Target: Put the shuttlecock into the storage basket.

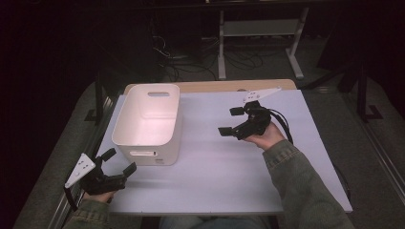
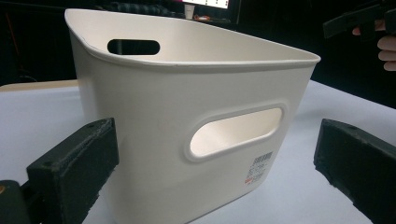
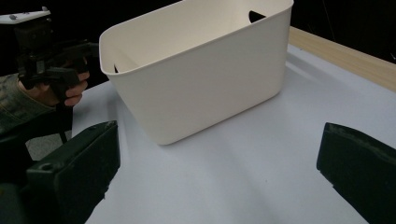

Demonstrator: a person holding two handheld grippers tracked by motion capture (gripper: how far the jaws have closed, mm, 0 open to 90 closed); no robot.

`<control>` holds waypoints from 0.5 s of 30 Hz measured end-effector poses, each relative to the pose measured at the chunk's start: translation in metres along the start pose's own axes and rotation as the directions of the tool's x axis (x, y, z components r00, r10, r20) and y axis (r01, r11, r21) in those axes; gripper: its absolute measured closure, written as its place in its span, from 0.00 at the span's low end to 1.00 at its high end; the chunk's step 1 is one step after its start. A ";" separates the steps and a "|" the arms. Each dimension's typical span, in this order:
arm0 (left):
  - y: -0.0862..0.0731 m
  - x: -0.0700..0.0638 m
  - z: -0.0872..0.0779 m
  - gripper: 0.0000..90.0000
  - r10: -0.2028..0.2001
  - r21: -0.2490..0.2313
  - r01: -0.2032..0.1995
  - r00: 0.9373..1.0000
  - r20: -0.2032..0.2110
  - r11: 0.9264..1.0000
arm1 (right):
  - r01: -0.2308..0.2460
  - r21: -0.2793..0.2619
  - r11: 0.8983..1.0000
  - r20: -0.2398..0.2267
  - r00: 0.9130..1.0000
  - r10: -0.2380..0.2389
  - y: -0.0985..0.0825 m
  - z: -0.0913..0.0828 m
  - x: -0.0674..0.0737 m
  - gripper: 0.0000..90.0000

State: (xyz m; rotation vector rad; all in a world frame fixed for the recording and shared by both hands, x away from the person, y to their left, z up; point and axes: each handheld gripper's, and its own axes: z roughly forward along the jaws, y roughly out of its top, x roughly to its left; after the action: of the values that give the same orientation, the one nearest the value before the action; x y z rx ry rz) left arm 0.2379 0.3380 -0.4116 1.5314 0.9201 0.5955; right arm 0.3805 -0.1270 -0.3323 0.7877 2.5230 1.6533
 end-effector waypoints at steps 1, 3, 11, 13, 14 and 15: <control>0.000 0.000 0.000 0.00 0.000 0.000 0.000 1.000 0.000 1.000 | 0.000 -0.001 1.000 -0.001 1.000 0.000 -0.001 -0.001 0.000 0.00; 0.000 0.000 0.000 0.00 -0.001 0.000 0.001 1.000 0.000 1.000 | -0.005 -0.003 1.000 0.005 1.000 0.005 -0.005 -0.004 -0.001 0.00; 0.000 -0.001 0.000 0.00 0.000 0.002 0.000 1.000 0.000 1.000 | -0.020 0.001 1.000 0.014 1.000 0.020 -0.020 -0.011 -0.002 0.00; 0.000 -0.001 0.000 0.00 -0.001 -0.004 0.001 1.000 0.002 1.000 | -0.023 0.001 1.000 0.017 1.000 0.023 -0.023 -0.013 -0.001 0.00; 0.000 0.000 -0.001 0.00 0.002 -0.002 -0.002 1.000 0.001 1.000 | -0.022 0.005 1.000 0.021 1.000 0.022 -0.026 -0.014 -0.001 0.00; 0.001 0.001 -0.001 0.00 0.006 -0.003 -0.006 1.000 0.000 1.000 | -0.019 0.004 1.000 0.023 1.000 0.019 -0.028 -0.015 -0.001 0.00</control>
State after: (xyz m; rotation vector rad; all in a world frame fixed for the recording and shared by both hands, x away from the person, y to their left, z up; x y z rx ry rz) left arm 0.2375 0.3391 -0.4110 1.5315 0.9150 0.6012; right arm 0.3660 -0.1485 -0.3502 0.8285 2.5125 1.6350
